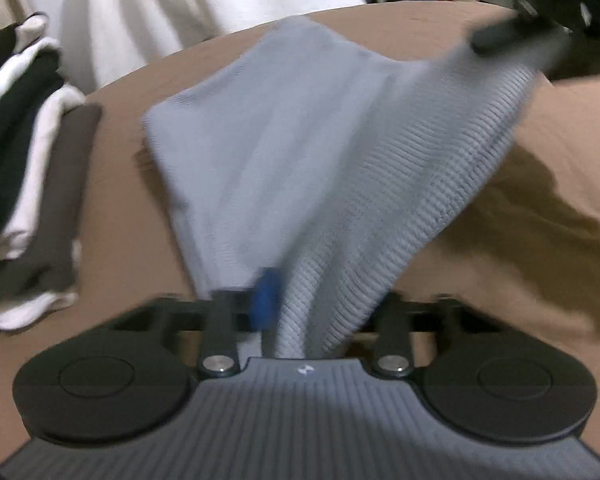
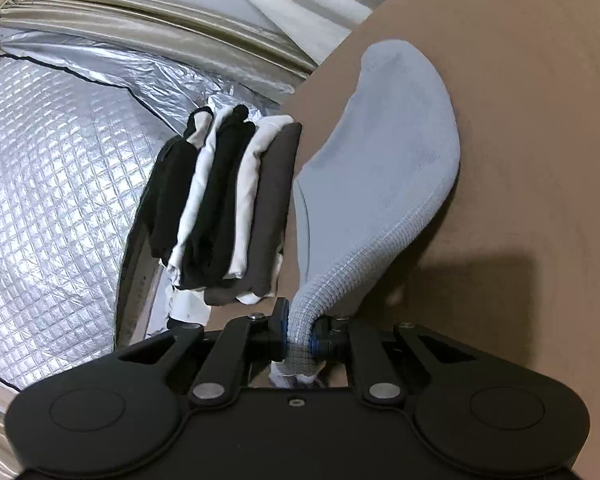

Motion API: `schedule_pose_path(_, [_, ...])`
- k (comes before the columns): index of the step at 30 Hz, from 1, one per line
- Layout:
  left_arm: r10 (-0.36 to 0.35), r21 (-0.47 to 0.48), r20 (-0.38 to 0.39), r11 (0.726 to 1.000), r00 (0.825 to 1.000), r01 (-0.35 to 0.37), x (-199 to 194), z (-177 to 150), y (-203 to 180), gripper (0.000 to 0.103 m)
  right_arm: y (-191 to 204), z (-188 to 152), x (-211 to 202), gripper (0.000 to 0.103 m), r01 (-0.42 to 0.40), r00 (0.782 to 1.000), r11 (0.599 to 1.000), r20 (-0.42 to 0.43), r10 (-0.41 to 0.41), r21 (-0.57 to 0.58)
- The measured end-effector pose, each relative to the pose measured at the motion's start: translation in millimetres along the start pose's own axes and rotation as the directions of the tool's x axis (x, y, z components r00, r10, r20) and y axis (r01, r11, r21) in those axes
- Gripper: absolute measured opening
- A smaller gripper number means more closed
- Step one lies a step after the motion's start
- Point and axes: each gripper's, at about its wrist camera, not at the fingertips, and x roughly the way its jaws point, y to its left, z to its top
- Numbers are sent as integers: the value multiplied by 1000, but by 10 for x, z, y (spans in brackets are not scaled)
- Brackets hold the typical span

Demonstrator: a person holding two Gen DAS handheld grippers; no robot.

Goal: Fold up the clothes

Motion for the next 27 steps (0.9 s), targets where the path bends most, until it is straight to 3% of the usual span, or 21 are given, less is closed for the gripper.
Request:
schedule_pose_path(3, [12, -55, 33, 998, 999, -10, -83, 24, 102, 11, -16, -162, -61, 12, -10, 999, 997, 51, 14, -80])
schedule_pose_path(9, [79, -23, 86, 997, 993, -77, -474, -34, -79, 11, 45, -415, -269, 12, -37, 996, 989, 78, 49, -146])
schedule_pose_path(11, [55, -86, 75, 995, 996, -48, -509, -9, -48, 11, 120, -487, -336, 12, -81, 995, 980, 44, 90, -183])
schedule_pose_path(14, [63, -117, 77, 992, 995, -54, -643, -78, -71, 11, 202, -606, -380, 12, -67, 998, 974, 3, 70, -218])
schedule_pose_path(16, [75, -122, 83, 990, 994, -64, -781, -147, -125, 11, 210, -726, -419, 12, -82, 997, 978, -19, 80, -194])
schedule_pose_path(19, [35, -181, 93, 983, 995, -18, -1037, -326, -187, 11, 281, -968, -544, 12, -91, 995, 984, -63, 83, -152])
schedule_pose_path(24, [-14, -224, 36, 974, 999, 22, -1397, -619, -420, 11, 619, -1281, -743, 12, -9, 979, 983, -203, -29, -183])
schedule_pose_path(27, [-21, -196, 54, 980, 998, 31, -1501, -558, -413, 14, 635, -1295, -875, 12, -9, 983, 991, -186, -17, -135])
